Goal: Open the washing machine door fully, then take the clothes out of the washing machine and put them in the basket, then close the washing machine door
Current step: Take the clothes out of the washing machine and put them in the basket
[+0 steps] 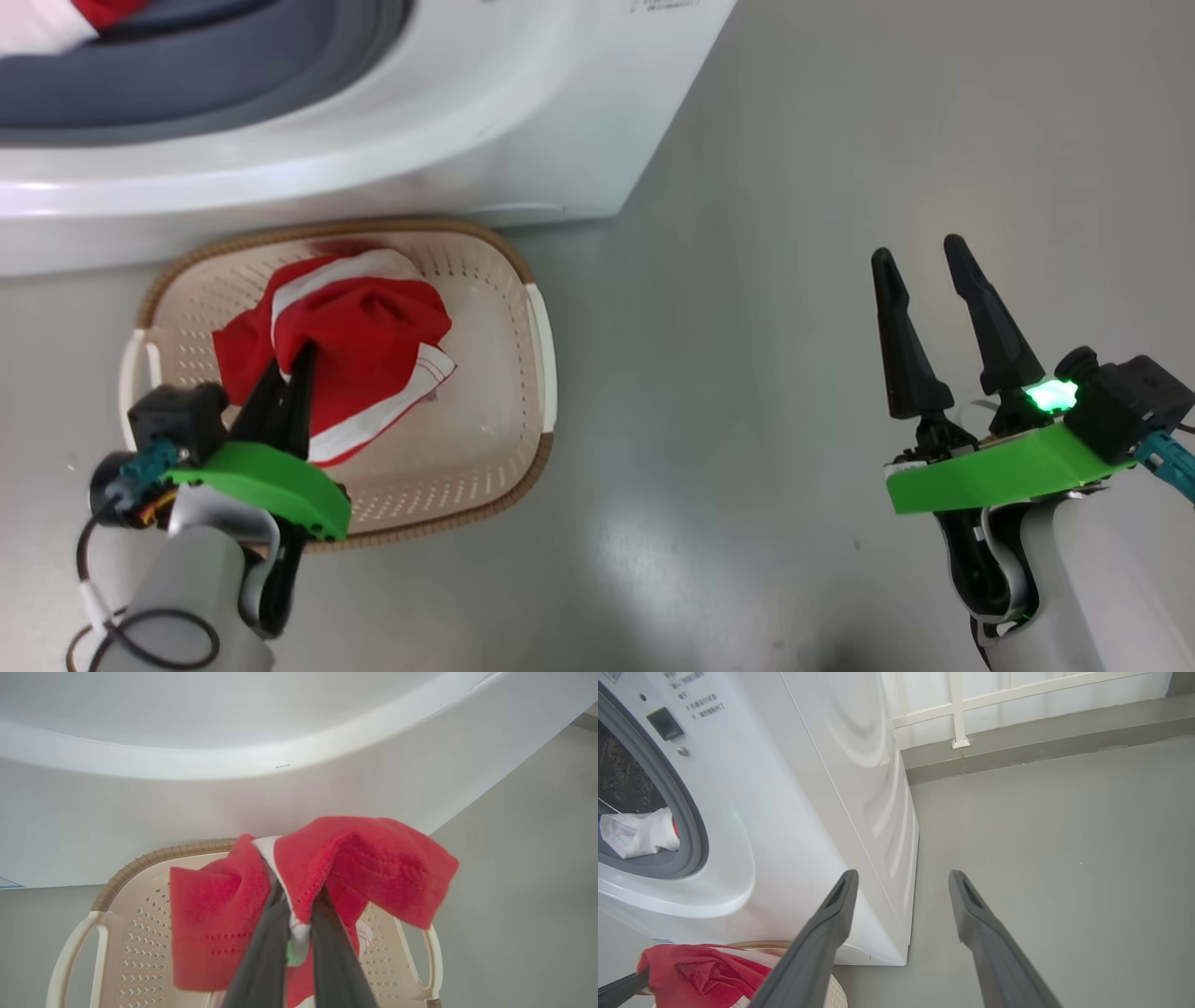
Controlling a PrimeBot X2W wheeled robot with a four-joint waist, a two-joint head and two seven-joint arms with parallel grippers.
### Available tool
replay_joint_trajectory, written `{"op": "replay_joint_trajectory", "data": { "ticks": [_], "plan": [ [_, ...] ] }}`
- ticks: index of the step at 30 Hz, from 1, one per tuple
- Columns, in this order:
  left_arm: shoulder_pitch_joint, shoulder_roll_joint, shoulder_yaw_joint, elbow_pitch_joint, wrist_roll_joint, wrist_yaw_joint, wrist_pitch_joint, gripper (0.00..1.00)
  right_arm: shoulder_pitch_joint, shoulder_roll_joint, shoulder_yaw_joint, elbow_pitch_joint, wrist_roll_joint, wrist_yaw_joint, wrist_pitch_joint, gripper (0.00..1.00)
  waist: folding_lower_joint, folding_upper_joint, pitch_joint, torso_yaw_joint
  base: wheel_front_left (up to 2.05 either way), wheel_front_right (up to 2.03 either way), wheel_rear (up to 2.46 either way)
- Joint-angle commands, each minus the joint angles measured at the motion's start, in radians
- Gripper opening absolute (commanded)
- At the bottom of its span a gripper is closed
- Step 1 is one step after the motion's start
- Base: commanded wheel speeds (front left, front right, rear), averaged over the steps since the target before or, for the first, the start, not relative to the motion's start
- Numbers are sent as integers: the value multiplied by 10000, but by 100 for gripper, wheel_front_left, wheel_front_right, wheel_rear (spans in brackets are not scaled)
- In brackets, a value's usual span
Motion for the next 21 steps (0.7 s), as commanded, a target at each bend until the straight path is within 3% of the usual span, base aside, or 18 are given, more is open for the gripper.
{"op": "replay_joint_trajectory", "data": {
  "ticks": [1, 21],
  "plan": [
    [-121, 351, 182, -45, -109, -53, -51, 0, -28, 18, 211, -248, 92, 77, -63, 100, 0, -1, 427, -121, 0, 0, 0],
    [-2182, 959, -1690, 2682, -957, -54, -51, 0, -478, 18, 419, -459, 44, 77, -63, 100, 0, -1, 1819, -329, 0, 0, 0]
  ]
}}
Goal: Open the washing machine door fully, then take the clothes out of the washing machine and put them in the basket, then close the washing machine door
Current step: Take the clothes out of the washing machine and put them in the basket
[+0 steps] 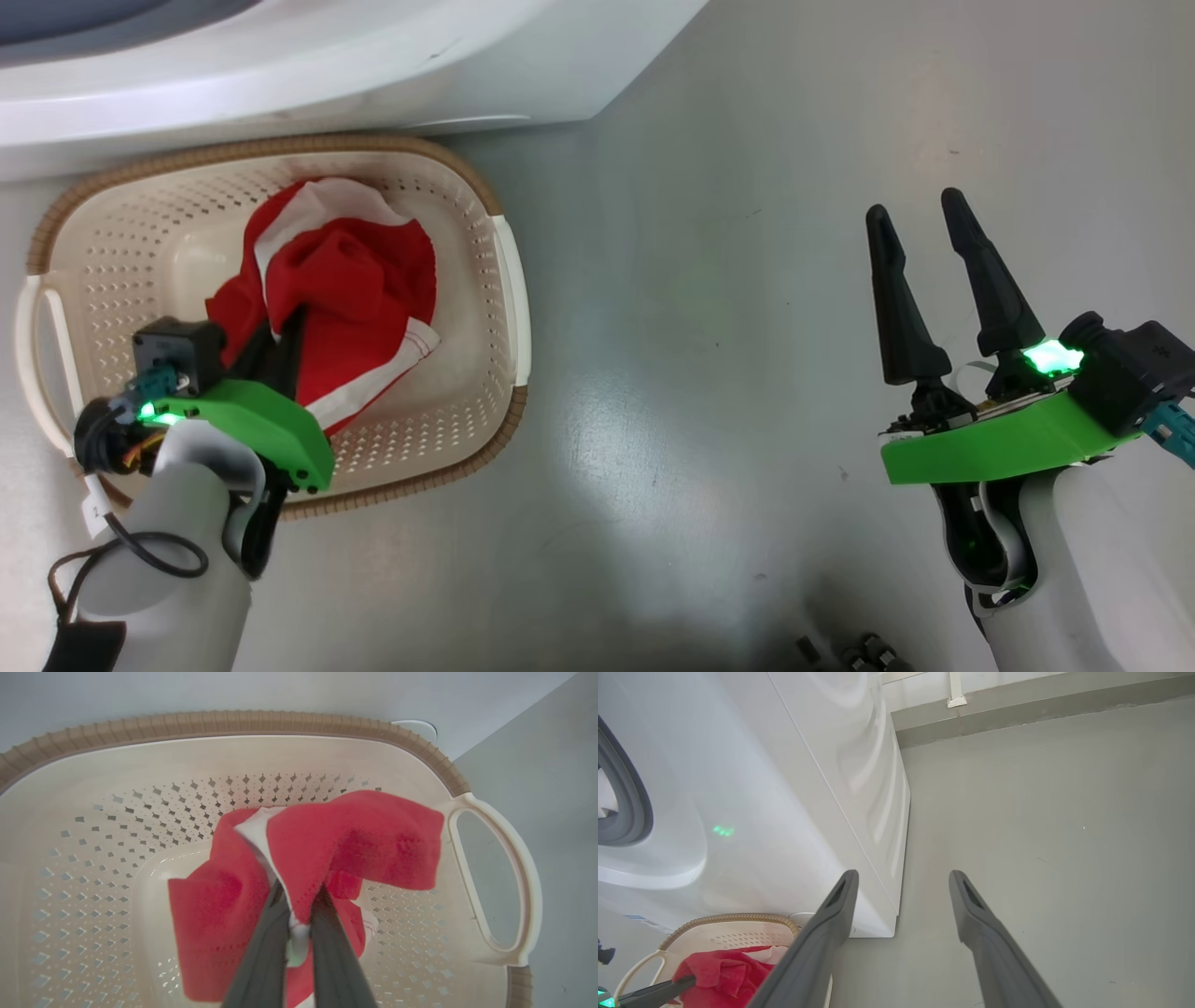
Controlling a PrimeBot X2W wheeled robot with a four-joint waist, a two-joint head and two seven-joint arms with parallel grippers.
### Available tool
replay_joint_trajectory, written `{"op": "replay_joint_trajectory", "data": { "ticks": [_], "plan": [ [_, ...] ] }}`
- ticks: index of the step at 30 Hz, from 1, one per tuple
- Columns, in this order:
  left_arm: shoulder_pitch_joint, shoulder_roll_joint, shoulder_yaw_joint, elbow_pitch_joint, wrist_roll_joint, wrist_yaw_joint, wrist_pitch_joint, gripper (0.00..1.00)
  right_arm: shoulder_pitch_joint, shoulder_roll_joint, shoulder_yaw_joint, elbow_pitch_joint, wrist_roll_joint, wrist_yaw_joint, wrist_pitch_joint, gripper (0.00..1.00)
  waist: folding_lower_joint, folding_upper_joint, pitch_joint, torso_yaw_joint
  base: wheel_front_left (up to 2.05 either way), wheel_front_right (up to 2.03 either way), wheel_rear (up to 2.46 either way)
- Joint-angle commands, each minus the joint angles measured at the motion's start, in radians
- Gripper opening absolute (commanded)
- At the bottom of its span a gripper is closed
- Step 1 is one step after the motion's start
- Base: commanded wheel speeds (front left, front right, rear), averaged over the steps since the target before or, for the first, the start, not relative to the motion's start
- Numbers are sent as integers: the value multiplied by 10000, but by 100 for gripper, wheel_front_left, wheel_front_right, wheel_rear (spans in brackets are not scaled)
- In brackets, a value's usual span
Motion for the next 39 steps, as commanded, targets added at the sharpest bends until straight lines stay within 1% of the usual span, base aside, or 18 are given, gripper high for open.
{"op": "replay_joint_trajectory", "data": {
  "ticks": [1, 3, 4, 5, 6, 7, 15, 25, 39],
  "plan": [
    [37, 350, 182, -94, -14, -54, -53, 0, 108, 18, 244, -237, 33, 77, -63, 100, 0, -1, -8, 1, 0, 0, 0],
    [26, 350, 116, -52, -103, -54, -53, 0, 94, 18, 237, -217, 28, 77, -63, 100, 0, -1, -42, 9, 0, 0, 0],
    [33, 347, 97, -44, -152, -54, -53, 10, 88, 18, 233, -206, 27, 77, -63, 100, 0, -1, -75, 13, 0, 0, 0],
    [73, 332, 105, -52, -253, -54, -53, 47, 92, 18, 215, -189, 17, 77, -63, 100, 0, -1, -170, 38, 0, 0, 0],
    [114, 315, 113, -69, -305, -54, -53, 77, 109, 18, 201, -179, 9, 77, -63, 100, 0, -1, -231, 55, 0, 0, 0],
    [160, 298, 109, -87, -351, -54, -53, 100, 128, 18, 190, -170, 3, 77, -63, 100, 0, -1, -295, 73, 0, 0, 0],
    [660, 166, 367, -530, -635, -54, -53, 100, 246, 18, 72, -38, -88, 77, -63, 100, 0, -1, -1057, 280, 0, 0, 0],
    [1512, -2, 990, -1265, -570, -54, -53, 100, 542, 18, -19, 158, -237, 77, -63, 100, 0, -1, -2235, 599, 0, 0, 0],
    [2918, -343, 2545, -3013, 264, -54, -53, 100, 1361, 18, -159, 444, -341, 77, -63, 100, 0, -1, -4160, 930, 0, 0, 0]
  ]
}}
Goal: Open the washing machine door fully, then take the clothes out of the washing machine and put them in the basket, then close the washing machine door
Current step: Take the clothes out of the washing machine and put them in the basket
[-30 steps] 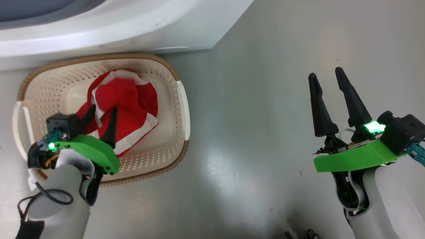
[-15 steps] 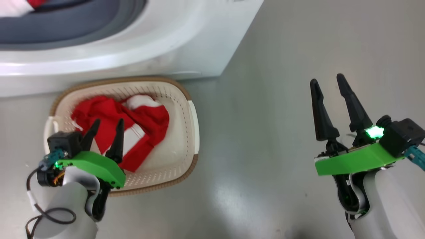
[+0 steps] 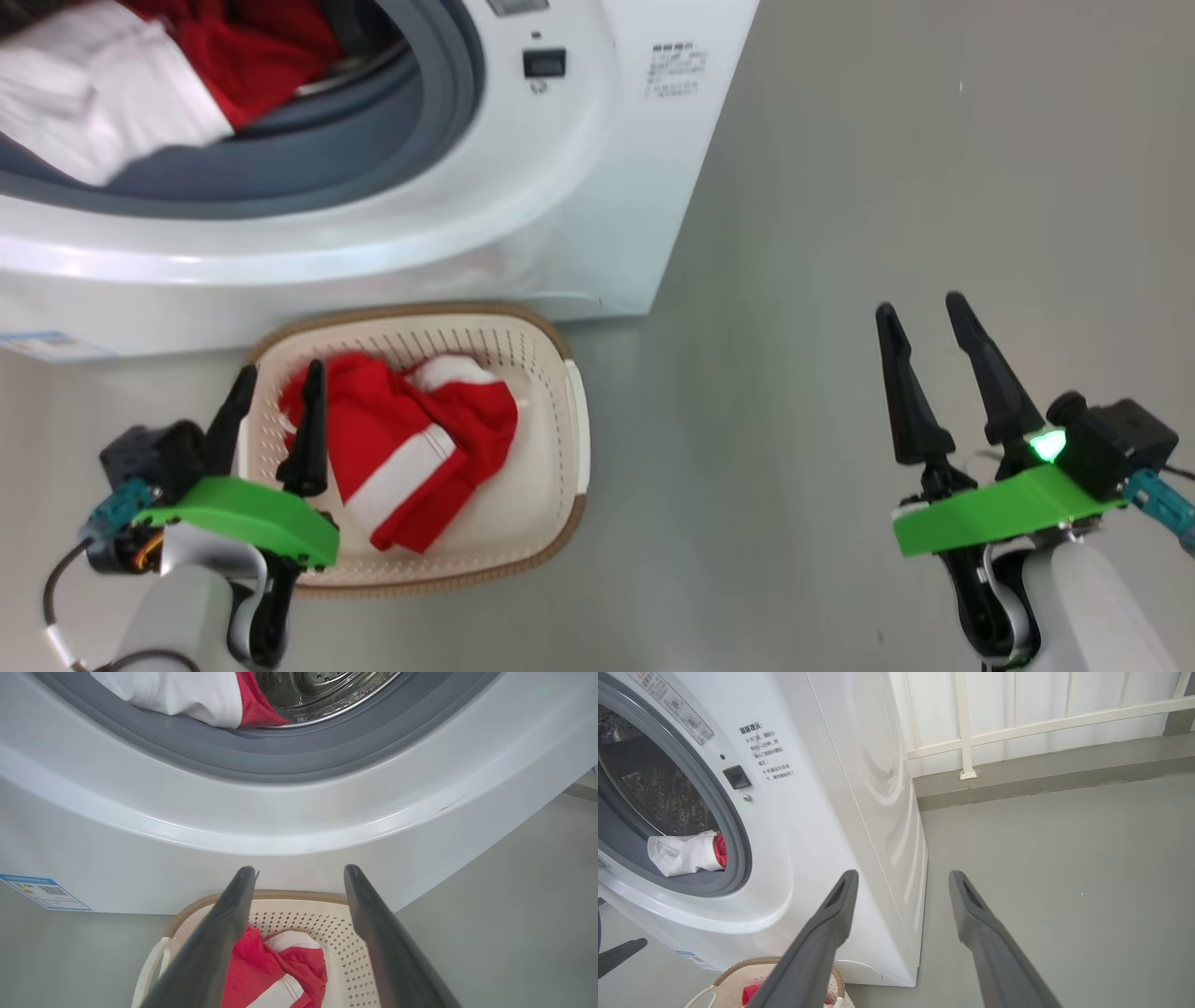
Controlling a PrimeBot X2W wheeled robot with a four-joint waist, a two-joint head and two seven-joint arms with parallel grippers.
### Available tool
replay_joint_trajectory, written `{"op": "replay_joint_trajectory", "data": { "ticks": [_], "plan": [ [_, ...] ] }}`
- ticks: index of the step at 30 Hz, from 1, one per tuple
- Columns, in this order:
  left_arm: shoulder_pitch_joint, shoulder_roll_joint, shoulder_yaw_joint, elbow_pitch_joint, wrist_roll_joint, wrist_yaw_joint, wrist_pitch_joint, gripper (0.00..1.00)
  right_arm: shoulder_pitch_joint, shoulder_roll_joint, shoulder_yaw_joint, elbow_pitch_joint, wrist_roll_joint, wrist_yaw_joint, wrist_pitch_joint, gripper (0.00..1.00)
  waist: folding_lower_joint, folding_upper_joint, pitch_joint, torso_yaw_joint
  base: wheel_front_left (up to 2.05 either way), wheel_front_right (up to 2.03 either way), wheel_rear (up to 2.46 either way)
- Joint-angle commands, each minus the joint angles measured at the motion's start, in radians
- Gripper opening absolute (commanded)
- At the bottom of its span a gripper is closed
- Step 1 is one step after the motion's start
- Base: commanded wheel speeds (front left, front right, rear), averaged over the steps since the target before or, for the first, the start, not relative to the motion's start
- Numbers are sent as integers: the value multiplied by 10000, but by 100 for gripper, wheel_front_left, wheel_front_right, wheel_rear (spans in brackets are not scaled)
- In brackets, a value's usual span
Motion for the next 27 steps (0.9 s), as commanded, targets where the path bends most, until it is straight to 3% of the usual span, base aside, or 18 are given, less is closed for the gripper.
{"op": "replay_joint_trajectory", "data": {
  "ticks": [1, 27],
  "plan": [
    [319, 243, 456, -376, 179, -54, -53, 100, 253, 17, 171, -182, -132, 77, -63, 100, 0, 0, -656, 183, 0, 0, 0],
    [2967, -369, 1895, -3943, 1475, -54, -53, 100, 1762, 17, -148, -84, -347, 77, -63, 100, 0, 0, -2175, 383, 0, 0, 0]
  ]
}}
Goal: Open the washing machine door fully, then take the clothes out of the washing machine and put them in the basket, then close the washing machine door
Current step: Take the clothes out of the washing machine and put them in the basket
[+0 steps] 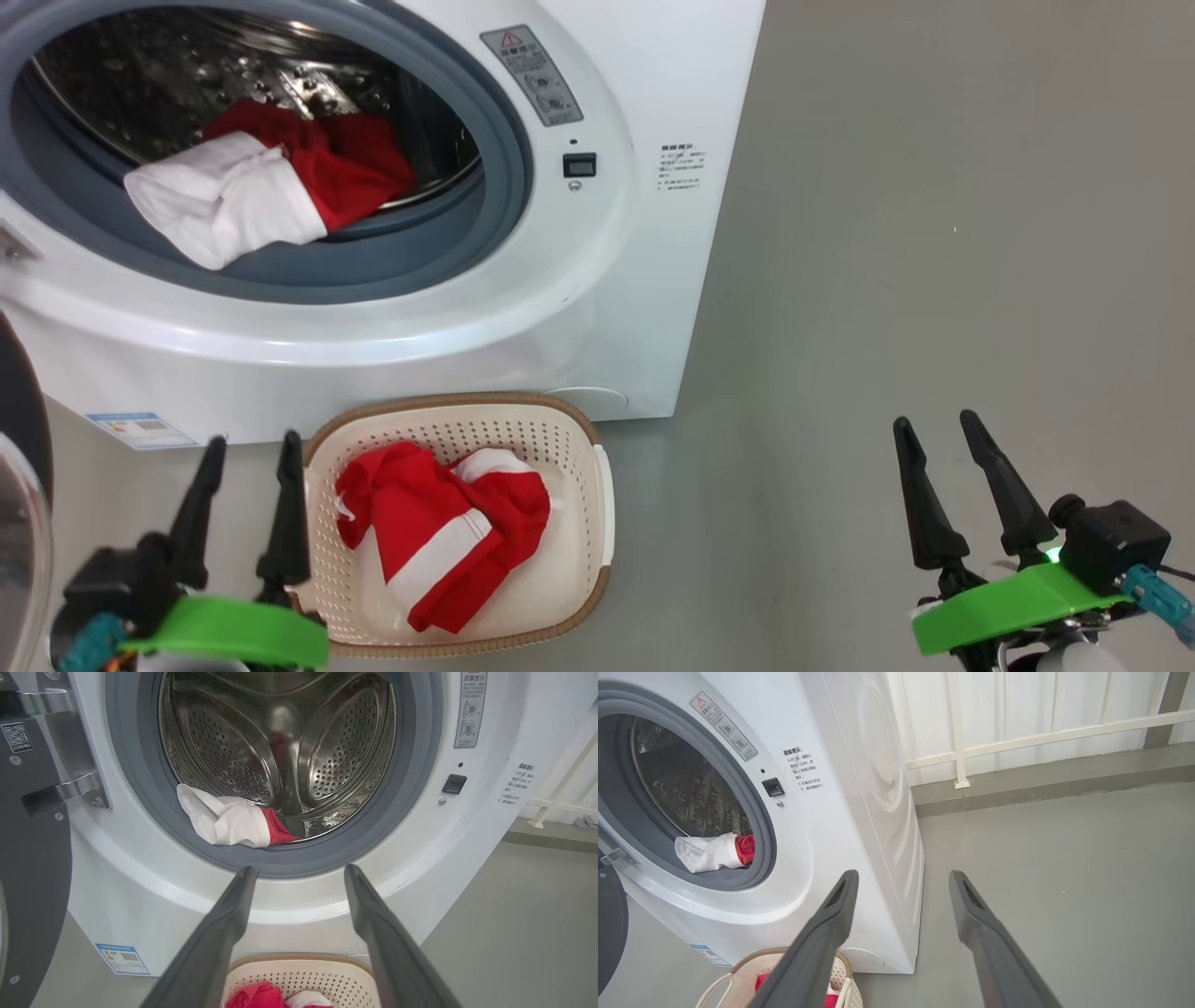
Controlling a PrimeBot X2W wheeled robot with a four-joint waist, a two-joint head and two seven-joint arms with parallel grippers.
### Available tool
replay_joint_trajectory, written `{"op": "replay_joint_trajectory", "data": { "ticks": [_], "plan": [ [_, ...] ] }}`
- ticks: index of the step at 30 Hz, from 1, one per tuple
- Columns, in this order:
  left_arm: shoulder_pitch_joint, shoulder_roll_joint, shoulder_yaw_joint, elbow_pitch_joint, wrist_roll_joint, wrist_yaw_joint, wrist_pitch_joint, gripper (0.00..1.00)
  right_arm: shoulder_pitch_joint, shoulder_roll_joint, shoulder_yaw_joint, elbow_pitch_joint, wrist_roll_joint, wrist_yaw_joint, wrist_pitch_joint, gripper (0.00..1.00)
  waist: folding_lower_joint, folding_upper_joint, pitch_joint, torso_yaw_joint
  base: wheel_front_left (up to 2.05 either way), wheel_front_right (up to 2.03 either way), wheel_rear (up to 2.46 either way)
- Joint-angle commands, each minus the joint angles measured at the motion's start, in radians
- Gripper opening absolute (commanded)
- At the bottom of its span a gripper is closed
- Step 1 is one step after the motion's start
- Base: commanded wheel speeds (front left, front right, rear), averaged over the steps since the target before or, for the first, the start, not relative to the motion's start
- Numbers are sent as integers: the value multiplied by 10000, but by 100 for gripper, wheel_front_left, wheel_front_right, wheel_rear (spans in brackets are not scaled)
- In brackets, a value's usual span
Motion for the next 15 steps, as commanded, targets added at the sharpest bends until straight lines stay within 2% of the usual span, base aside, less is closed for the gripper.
{"op": "replay_joint_trajectory", "data": {
  "ticks": [1, 15],
  "plan": [
    [100, 127, 372, -332, 142, -54, -51, 100, 19, -1, 222, -231, -163, 77, -63, 100, 0, 0, -45, 20, 0, 0, 0],
    [902, -248, 598, -969, 291, -54, -51, 100, 298, -1, 158, -224, -213, 77, -63, 100, 0, 0, -115, -1, 0, 0, 0]
  ]
}}
